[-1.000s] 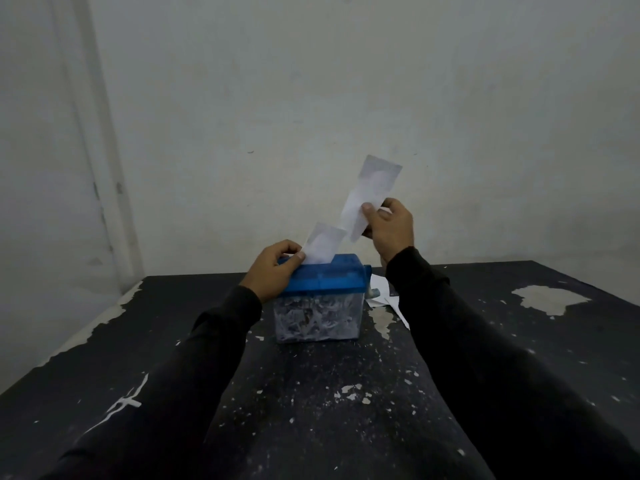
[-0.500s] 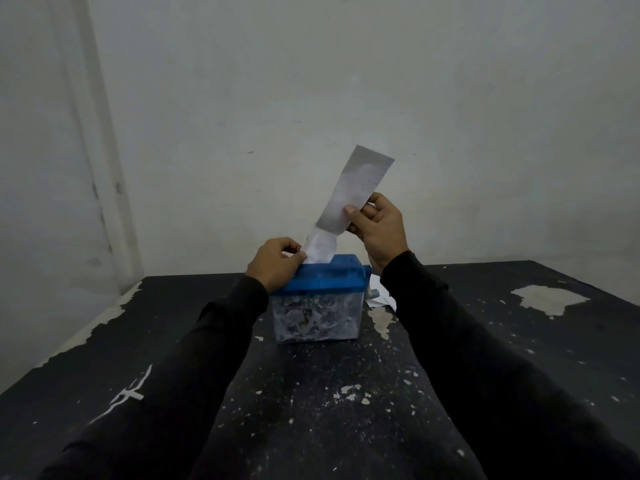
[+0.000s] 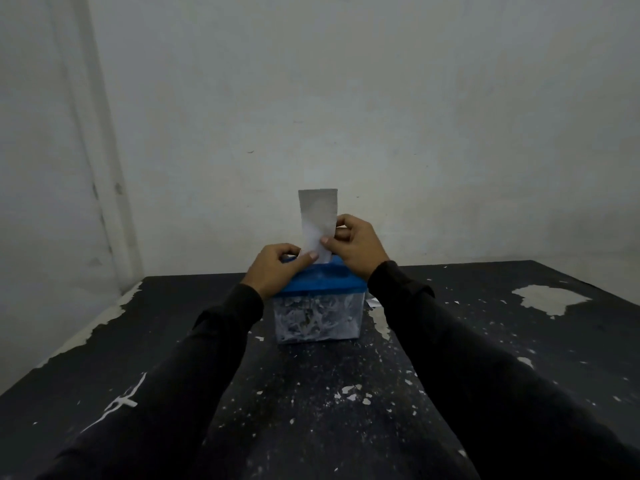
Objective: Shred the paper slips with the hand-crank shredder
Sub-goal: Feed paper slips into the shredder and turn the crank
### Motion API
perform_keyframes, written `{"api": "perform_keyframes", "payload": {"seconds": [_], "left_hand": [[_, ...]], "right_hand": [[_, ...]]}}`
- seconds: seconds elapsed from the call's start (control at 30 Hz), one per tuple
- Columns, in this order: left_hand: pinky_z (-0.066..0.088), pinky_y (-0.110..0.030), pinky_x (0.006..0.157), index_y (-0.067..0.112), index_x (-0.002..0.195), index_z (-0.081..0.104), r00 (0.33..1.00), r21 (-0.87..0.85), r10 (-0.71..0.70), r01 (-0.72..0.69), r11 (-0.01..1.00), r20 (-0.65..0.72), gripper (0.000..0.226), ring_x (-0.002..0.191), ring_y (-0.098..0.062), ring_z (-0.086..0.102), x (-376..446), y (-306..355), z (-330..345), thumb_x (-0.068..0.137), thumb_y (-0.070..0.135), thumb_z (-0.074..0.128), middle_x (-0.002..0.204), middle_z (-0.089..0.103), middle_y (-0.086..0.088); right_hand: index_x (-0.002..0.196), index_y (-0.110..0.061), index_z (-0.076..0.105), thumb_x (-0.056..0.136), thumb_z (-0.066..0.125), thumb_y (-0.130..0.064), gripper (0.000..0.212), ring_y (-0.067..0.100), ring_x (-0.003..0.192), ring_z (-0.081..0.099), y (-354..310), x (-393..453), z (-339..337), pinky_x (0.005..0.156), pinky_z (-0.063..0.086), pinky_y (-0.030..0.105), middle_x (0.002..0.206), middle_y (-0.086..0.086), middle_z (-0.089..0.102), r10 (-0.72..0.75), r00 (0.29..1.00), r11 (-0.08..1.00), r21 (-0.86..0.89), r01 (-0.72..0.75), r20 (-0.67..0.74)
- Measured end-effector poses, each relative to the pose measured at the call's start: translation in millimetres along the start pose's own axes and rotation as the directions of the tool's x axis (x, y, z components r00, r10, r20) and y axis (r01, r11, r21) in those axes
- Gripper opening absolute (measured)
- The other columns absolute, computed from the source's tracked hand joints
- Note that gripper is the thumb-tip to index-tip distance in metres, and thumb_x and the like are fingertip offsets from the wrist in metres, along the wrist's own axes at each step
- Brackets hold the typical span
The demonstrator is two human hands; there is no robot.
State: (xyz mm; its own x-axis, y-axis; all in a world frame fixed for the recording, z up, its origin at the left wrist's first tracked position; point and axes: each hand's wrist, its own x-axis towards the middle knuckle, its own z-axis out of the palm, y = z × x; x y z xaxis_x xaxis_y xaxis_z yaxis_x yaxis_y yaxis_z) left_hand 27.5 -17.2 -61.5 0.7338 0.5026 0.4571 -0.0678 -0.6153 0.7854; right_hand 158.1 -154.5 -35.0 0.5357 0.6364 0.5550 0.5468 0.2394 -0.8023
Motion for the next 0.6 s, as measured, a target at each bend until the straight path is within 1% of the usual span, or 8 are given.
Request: {"api": "perform_keyframes", "payload": {"seconds": [0.1, 0.17, 0.23, 0.3, 0.37, 0.43, 0.5, 0.6], "left_hand": [[0.053, -0.027, 0.074, 0.017, 0.088, 0.076, 1.0, 0.048, -0.024, 0.025, 0.999, -0.017, 0.012, 0.084, -0.018, 0.069, 7, 1, 0, 0.092, 0.029, 0.075, 0.088, 0.074, 0.0], [0.055, -0.032, 0.077, 0.017, 0.085, 0.075, 0.998, 0.045, -0.062, 0.063, 0.997, -0.02, 0.009, 0.085, -0.023, 0.069, 11, 4, 0, 0.092, 0.024, 0.075, 0.088, 0.074, -0.004], [0.053, -0.03, 0.075, 0.015, 0.084, 0.076, 0.996, 0.04, -0.094, 0.094, 0.995, -0.013, 0.008, 0.081, -0.021, 0.069, 11, 8, -3, 0.09, 0.019, 0.077, 0.086, 0.074, -0.005], [0.05, -0.024, 0.068, 0.011, 0.081, 0.076, 0.992, 0.064, -0.13, 0.129, 0.99, 0.009, 0.008, 0.073, -0.017, 0.067, 13, 15, -6, 0.087, 0.015, 0.079, 0.081, 0.074, -0.004], [0.048, -0.021, 0.063, 0.01, 0.077, 0.076, 0.986, 0.093, -0.163, 0.158, 0.983, 0.039, 0.01, 0.072, -0.017, 0.065, 19, 21, -11, 0.084, 0.013, 0.082, 0.077, 0.072, -0.004], [0.047, -0.022, 0.063, 0.01, 0.078, 0.077, 0.979, 0.119, -0.186, 0.176, 0.977, 0.077, 0.009, 0.078, -0.018, 0.065, 23, 26, -15, 0.081, 0.013, 0.084, 0.081, 0.073, -0.003], [0.046, -0.021, 0.063, 0.011, 0.081, 0.078, 0.977, 0.156, -0.187, 0.17, 0.973, 0.101, 0.009, 0.082, -0.018, 0.065, 25, 28, -17, 0.083, 0.017, 0.084, 0.086, 0.073, -0.003], [0.045, -0.022, 0.063, 0.012, 0.083, 0.078, 0.979, 0.187, -0.163, 0.139, 0.973, 0.12, 0.014, 0.08, -0.016, 0.064, 26, 27, -18, 0.087, 0.025, 0.08, 0.085, 0.073, -0.002]], "right_hand": [[0.113, 0.001, 0.062, 0.091, 0.071, -0.004, 0.024, 0.021, 0.094, 0.074, 0, 0, -2, 0.088, 0.061, 0.043, 0.106, 0.014, 0.075, 0.033, 0.999, 0.996, -0.081, -0.032, 0.001], [0.11, -0.003, 0.063, 0.088, 0.077, -0.013, 0.027, 0.017, 0.092, 0.07, -2, 0, -4, 0.089, 0.06, 0.04, 0.108, 0.007, 0.073, 0.015, 0.997, 0.986, -0.165, -0.029, -0.082], [0.12, -0.008, 0.06, 0.083, 0.083, -0.032, 0.05, 0.019, 0.099, 0.063, -2, 0, -6, 0.091, 0.056, 0.035, 0.116, 0.003, 0.065, 0.082, 0.984, 0.955, -0.269, -0.122, -0.157], [0.132, -0.006, 0.055, 0.078, 0.084, -0.046, 0.073, 0.023, 0.106, 0.061, 0, 2, -9, 0.094, 0.052, 0.036, 0.119, 0.005, 0.063, 0.257, 0.956, 0.904, -0.315, -0.29, -0.142], [0.11, 0.004, 0.067, 0.077, 0.087, -0.039, 0.058, 0.024, 0.092, 0.065, 2, 6, -11, 0.082, 0.054, 0.035, 0.098, 0.01, 0.069, 0.331, 0.942, 0.897, -0.289, -0.335, -0.062], [0.088, 0.009, 0.071, 0.078, 0.088, -0.024, 0.039, 0.023, 0.075, 0.062, 2, 8, -15, 0.068, 0.054, 0.032, 0.081, 0.014, 0.069, 0.323, 0.946, 0.905, -0.282, -0.32, -0.035], [0.086, 0.005, 0.074, 0.078, 0.087, -0.017, 0.027, 0.019, 0.071, 0.063, 1, 7, -22, 0.063, 0.055, 0.024, 0.087, 0.017, 0.074, 0.314, 0.949, 0.905, -0.299, -0.303, -0.011], [0.089, 0.004, 0.073, 0.079, 0.087, -0.023, 0.031, 0.016, 0.07, 0.062, -2, 7, -24, 0.06, 0.053, 0.02, 0.091, 0.016, 0.074, 0.323, 0.946, 0.898, -0.325, -0.296, 0.031]]}}
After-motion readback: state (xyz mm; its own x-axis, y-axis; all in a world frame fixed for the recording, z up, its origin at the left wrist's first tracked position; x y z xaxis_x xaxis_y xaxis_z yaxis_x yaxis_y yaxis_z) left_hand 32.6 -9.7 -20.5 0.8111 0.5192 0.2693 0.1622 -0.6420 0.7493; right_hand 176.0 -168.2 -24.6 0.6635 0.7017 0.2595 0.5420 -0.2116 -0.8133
